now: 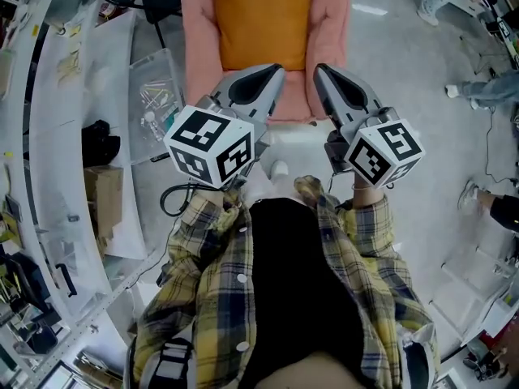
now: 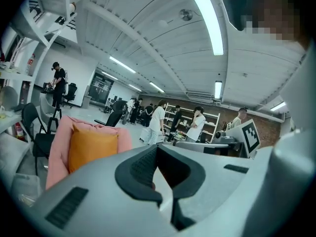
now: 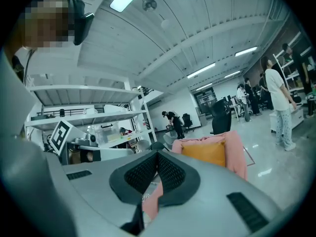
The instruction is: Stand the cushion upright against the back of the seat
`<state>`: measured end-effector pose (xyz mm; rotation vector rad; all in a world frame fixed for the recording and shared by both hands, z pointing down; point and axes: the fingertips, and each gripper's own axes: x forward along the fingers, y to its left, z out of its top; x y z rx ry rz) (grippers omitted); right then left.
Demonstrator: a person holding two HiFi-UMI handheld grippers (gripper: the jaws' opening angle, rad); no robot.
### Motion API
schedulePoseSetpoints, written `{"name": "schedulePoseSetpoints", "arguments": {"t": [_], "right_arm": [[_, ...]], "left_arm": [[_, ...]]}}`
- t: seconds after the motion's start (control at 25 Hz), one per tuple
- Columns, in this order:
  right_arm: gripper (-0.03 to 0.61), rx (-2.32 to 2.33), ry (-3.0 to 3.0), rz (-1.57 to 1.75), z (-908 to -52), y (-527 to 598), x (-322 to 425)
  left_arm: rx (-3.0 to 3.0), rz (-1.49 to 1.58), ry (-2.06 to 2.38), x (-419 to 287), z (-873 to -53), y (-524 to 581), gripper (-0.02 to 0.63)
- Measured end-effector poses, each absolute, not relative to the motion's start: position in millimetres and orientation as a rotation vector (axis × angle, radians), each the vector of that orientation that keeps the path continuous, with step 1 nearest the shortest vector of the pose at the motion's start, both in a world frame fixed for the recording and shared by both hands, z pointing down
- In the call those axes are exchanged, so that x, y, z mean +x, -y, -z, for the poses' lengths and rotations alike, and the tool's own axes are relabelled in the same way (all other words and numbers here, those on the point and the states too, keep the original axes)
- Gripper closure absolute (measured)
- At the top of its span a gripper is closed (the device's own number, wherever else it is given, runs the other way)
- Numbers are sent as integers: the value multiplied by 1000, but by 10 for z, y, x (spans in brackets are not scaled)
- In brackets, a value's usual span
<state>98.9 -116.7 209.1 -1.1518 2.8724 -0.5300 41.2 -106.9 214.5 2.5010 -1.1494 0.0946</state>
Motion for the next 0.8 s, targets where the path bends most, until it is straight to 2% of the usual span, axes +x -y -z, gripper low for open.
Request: {"name": "schedulePoseSetpoints", "arguments": {"t": [0.28, 0.8], "right_arm": [[561, -1152, -2947, 421, -1947, 999, 702], [561, -1112, -2953, 428, -1817, 781, 521]], "left_arm": [[2472, -47, 1154, 63, -2039, 890, 611], [2490, -41, 1178, -206, -1971, 859, 611]]}}
